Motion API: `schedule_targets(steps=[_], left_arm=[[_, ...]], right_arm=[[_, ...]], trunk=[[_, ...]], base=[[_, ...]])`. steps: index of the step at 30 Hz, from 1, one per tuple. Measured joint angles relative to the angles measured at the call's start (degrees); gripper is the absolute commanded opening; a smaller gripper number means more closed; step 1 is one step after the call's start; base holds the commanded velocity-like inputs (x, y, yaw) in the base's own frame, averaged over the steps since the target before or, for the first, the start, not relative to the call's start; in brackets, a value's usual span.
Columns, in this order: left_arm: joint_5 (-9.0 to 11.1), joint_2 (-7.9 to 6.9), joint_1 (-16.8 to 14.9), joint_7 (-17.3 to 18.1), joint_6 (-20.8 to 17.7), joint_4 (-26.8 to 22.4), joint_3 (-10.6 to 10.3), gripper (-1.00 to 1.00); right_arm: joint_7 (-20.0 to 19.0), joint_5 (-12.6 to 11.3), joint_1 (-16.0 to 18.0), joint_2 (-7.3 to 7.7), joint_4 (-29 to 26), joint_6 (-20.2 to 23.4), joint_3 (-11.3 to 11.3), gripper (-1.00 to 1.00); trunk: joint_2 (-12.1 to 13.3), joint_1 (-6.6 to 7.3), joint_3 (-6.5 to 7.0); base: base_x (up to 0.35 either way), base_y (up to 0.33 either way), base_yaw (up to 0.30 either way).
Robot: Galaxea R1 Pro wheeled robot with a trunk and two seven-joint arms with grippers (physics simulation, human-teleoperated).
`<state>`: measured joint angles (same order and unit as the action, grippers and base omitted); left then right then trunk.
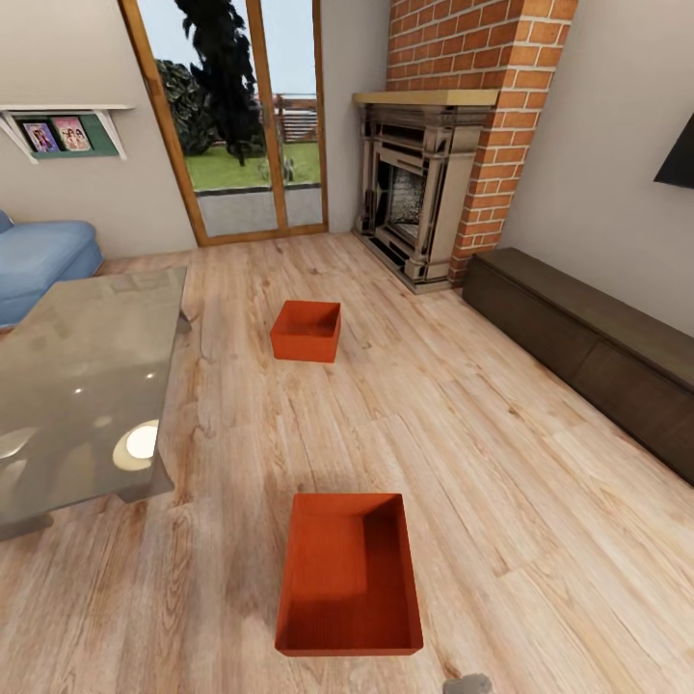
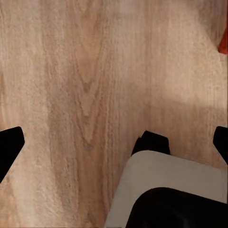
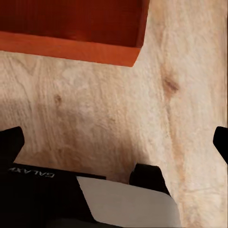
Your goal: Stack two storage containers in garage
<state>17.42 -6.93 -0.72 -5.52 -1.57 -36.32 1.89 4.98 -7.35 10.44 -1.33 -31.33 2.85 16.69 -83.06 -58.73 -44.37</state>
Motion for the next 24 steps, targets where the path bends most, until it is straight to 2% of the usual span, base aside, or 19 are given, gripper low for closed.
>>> schedule_targets(steps=[2, 4, 6, 9, 12, 13, 16, 17, 20, 24], left_arm=[[0.29, -1.69, -3.30, -1.91, -1.67, -1.04, -0.01, 1.00], [0.40, -2.07, -5.70, -2.28, -4.03, -0.94, 0.00, 1.00], [0.26, -2.30, -8.40, -2.53, -7.06, -0.93, 0.01, 1.00], [0.15, -2.42, -11.96, -2.83, -9.03, -0.87, 0.01, 1.00], [0.16, -2.12, -18.56, -3.10, -9.86, 2.18, -0.09, 1.00], [0.17, -2.07, -19.69, -3.12, -9.91, 3.07, -0.08, 1.00], [0.02, -0.92, -26.87, -3.19, -9.67, 10.81, -0.21, 1.00], [0.00, -0.55, -28.15, -3.21, -9.58, 12.42, -0.25, 1.00], [-0.21, 2.04, -34.18, -3.27, -9.32, 19.65, -0.53, 1.00], [-1.76, 3.69, -36.97, -3.27, -9.20, 21.80, -0.64, 1.00]], right_arm=[[1.23, -0.05, 4.46, -0.10, -0.47, 0.24, -0.06, 1.00], [2.75, -0.16, 7.05, -0.14, -0.48, 0.49, -0.07, 1.00], [5.32, -0.23, 10.27, -0.16, -0.48, 0.78, -0.08, 1.00], [8.11, -0.35, 14.14, -0.19, -0.06, 0.90, -0.11, 1.00], [9.68, -0.86, 20.17, -0.20, 5.40, -0.34, -0.19, 1.00], [9.78, -1.10, 21.24, -0.22, 6.78, -0.75, -0.20, 1.00], [10.20, -3.39, 26.86, -1.05, 15.86, -5.14, -0.14, 1.00], [10.23, -3.87, 27.55, -1.33, 17.22, -6.16, -0.14, 1.00], [10.32, -5.56, 29.49, -2.59, 21.47, -10.36, -0.13, 1.00], [10.34, -6.00, 30.03, -3.11, 22.69, -11.88, -0.07, 1.00]], trunk=[[0.00, 0.00, 0.01], [0.00, 0.00, 0.01], [0.00, 0.00, 0.01], [0.00, 0.00, 0.00], [0.00, 0.00, 0.01], [0.00, 0.00, 0.00], [0.00, 0.00, 0.00], [0.00, 0.00, 0.00], [0.00, 0.00, 0.00], [0.00, 0.00, -0.01]], base=[[0.000, 0.000, 0.000], [0.000, 0.000, 0.000], [0.000, 0.000, 0.000], [0.000, 0.000, 0.000], [0.000, 0.000, 0.000], [0.000, 0.000, 0.000], [0.000, 0.000, 0.000], [0.000, 0.000, 0.000], [0.000, 0.000, 0.000], [0.000, 0.000, 0.000]])
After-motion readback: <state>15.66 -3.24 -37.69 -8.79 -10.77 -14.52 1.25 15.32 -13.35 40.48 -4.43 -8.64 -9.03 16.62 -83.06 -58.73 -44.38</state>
